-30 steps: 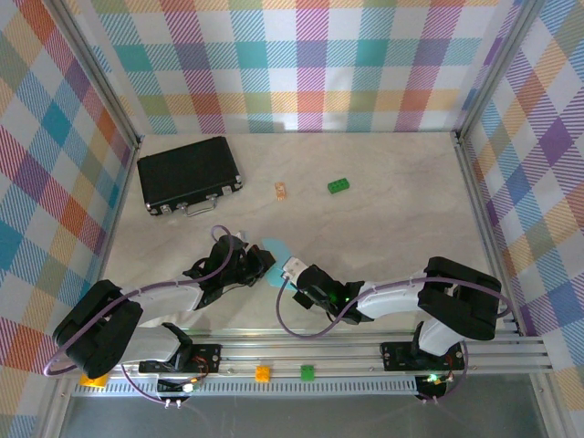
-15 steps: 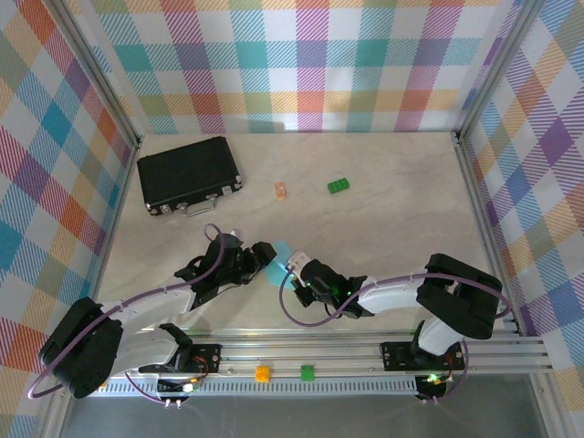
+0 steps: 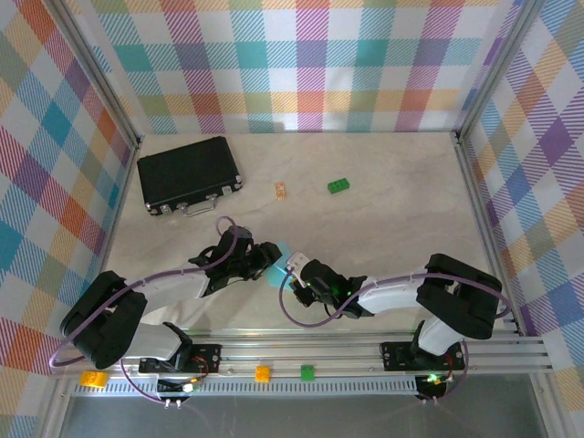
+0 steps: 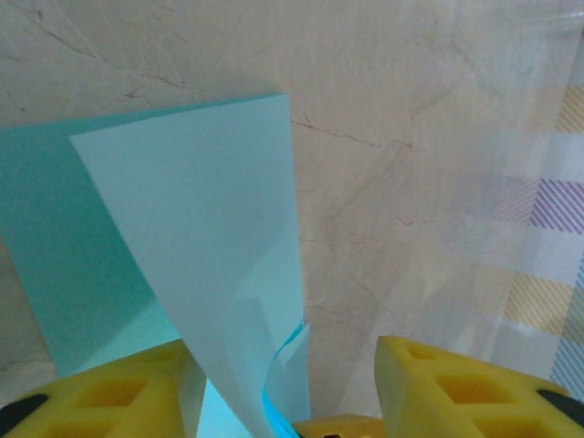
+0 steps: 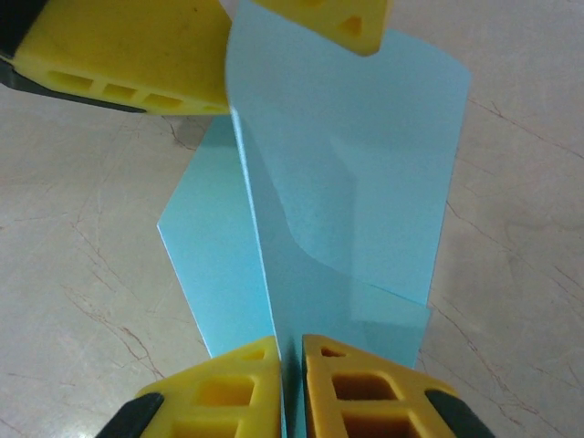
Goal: Fold a paper plane with a square sheet of paper (pick it up from the middle)
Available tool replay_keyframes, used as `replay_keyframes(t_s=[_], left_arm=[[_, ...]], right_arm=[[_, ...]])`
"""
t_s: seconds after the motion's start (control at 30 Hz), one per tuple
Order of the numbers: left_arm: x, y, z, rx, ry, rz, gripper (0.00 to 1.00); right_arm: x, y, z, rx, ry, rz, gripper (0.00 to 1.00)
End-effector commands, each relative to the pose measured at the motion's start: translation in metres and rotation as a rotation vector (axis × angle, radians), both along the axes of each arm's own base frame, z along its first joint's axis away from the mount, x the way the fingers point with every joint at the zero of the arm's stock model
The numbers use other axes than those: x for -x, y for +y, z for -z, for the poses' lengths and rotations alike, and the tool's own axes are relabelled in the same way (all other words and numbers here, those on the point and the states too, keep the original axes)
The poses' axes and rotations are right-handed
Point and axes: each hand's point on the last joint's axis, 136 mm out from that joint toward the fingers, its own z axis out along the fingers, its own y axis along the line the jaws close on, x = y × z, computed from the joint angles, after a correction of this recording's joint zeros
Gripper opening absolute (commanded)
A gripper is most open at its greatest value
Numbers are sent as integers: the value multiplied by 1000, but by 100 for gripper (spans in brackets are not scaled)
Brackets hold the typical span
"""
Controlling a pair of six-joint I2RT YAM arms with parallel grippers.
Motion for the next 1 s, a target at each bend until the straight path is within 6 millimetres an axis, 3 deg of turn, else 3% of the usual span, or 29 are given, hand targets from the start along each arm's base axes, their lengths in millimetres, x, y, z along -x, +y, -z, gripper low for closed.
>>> replay_keyframes(t_s=[0.0, 0.3, 0.5, 0.77, 0.97], left_arm=[[-2, 4, -2, -17, 15, -12, 46], [-3, 2, -5, -17, 22, 7, 9], [-2, 0, -5, -15, 30, 22, 2], [-2, -1, -5, -13, 29, 30, 1], [-1, -1, -4, -13, 34, 32, 0]], right_arm=[[-2, 5, -8, -2, -34, -35, 16], [-2, 1, -4, 69, -74, -76, 23], [-7, -2, -7, 104, -118, -75, 26], [-15, -6, -10, 125, -166, -57, 28], [-15, -5, -14, 112, -173, -60, 23]])
